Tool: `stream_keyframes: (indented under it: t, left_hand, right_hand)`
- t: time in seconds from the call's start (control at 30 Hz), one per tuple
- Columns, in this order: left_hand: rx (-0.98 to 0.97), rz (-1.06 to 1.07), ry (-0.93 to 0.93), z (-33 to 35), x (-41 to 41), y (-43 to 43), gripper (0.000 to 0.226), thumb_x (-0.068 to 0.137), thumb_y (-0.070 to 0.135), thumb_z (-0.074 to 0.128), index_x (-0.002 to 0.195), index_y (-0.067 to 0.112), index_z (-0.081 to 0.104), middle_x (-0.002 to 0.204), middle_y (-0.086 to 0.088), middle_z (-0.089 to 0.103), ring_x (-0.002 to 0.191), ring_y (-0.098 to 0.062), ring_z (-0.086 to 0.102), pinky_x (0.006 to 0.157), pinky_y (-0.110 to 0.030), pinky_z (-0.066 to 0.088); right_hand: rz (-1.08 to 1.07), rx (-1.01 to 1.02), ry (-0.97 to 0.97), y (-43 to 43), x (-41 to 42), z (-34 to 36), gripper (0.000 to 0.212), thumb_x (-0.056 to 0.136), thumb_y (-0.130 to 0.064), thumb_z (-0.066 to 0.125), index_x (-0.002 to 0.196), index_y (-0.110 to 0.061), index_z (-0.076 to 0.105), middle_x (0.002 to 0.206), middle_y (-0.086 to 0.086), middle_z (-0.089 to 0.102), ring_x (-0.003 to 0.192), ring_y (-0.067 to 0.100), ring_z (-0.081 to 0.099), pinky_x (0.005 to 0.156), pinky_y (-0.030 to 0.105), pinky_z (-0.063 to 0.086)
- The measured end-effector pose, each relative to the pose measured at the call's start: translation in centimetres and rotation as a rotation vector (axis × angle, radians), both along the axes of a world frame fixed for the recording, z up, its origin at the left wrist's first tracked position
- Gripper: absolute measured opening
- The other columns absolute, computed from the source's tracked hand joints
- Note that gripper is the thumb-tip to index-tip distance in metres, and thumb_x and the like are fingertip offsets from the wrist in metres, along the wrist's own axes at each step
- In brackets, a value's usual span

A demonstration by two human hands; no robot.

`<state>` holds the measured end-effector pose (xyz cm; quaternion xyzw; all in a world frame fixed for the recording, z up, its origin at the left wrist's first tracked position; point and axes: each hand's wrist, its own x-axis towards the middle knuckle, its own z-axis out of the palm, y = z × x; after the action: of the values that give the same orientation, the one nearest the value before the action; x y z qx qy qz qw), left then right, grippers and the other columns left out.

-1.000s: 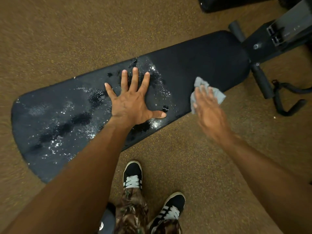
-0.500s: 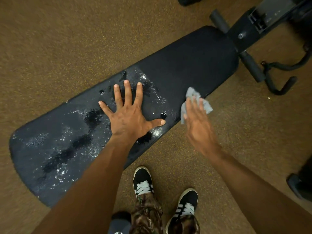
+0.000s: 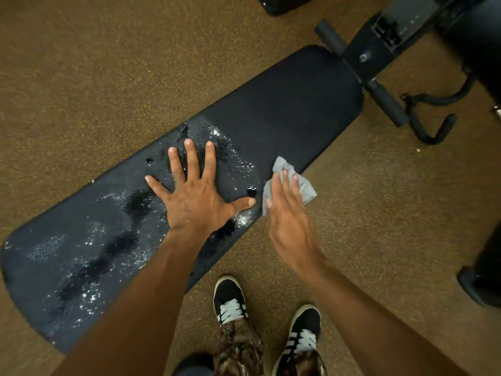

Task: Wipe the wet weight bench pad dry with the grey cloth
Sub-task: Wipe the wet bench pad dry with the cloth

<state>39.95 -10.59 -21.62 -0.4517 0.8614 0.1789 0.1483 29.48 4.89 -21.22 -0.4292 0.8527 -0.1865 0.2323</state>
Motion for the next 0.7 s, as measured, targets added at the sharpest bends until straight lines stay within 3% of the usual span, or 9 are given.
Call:
stream_keyframes:
  t: [0.1,0.13,0.2,0.3,0.47,0.63,0.7]
  left_hand:
    - [-0.007,-0.005,0.008,0.0,-0.1,0.0,0.135,0.054,0.108,0.025,0.156,0.032,-0.021,0.166,-0.004,-0.024,0.151,-0.034,-0.025,0.107,-0.081,-0.003]
    - [-0.007,-0.002,0.01,0.0,0.0,0.0,0.135,0.054,0.108,0.026,0.156,0.032,-0.02,0.166,-0.004,-0.023,0.151,-0.034,-0.024,0.107,-0.082,-0.003]
    - [-0.005,0.001,0.019,-0.2,0.0,0.0,0.136,0.053,0.108,0.027,0.157,0.032,-0.019,0.166,-0.003,-0.022,0.151,-0.035,-0.023,0.107,-0.082,-0.003]
    - [-0.019,-0.002,0.021,-0.3,0.0,0.0,0.137,0.053,0.108,0.027,0.157,0.032,-0.019,0.166,-0.003,-0.022,0.151,-0.035,-0.023,0.106,-0.082,-0.004]
    - [-0.013,-0.009,0.001,-0.2,-0.1,0.0,0.136,0.053,0.108,0.025,0.156,0.032,-0.021,0.166,-0.003,-0.024,0.151,-0.035,-0.025,0.107,-0.082,-0.003]
    - [-0.011,-0.009,0.013,-0.2,0.0,0.1,0.134,0.055,0.106,0.025,0.157,0.031,-0.019,0.166,-0.004,-0.024,0.151,-0.034,-0.024,0.107,-0.082,-0.002]
    - [-0.009,-0.007,0.007,-0.2,0.0,0.0,0.135,0.054,0.107,0.023,0.157,0.031,-0.02,0.166,-0.003,-0.024,0.151,-0.034,-0.025,0.107,-0.082,-0.002]
  right_hand:
    - [-0.212,-0.013,0.026,-1.0,-6.1,-1.2,0.058,0.106,-0.028,0.028,0.158,-0.014,0.008,0.165,0.013,0.014,0.15,0.033,0.02,0.114,0.042,0.037]
    - [-0.291,-0.007,0.061,-2.1,-9.2,-1.7,0.058,0.106,-0.031,0.027,0.158,-0.014,0.01,0.163,0.015,0.019,0.148,0.033,0.024,0.115,0.042,0.034]
    - [-0.415,0.05,0.143,-4.8,-15.0,-1.5,0.056,0.107,-0.031,0.025,0.157,-0.008,0.016,0.161,0.019,0.023,0.148,0.031,0.024,0.119,0.041,0.026]
    - [-0.388,0.086,0.216,-7.1,-18.3,-0.6,0.049,0.108,-0.018,0.027,0.151,0.004,0.026,0.157,0.027,0.026,0.148,0.039,0.022,0.12,0.044,0.021]
    - [-0.296,-0.025,0.149,-4.0,-8.5,-1.8,0.05,0.105,-0.018,0.024,0.149,0.003,0.031,0.155,0.027,0.03,0.146,0.042,0.025,0.119,0.047,0.026]
    - [-0.121,-0.035,-0.017,-1.0,2.0,-0.3,0.057,0.106,-0.028,0.023,0.157,-0.011,0.005,0.162,0.001,-0.006,0.151,0.02,-0.014,0.117,0.025,0.001]
    - [-0.12,-0.023,0.028,-1.0,0.2,-0.8,0.058,0.106,-0.023,0.029,0.157,-0.012,0.006,0.163,0.002,-0.004,0.152,0.022,-0.009,0.118,0.028,0.006]
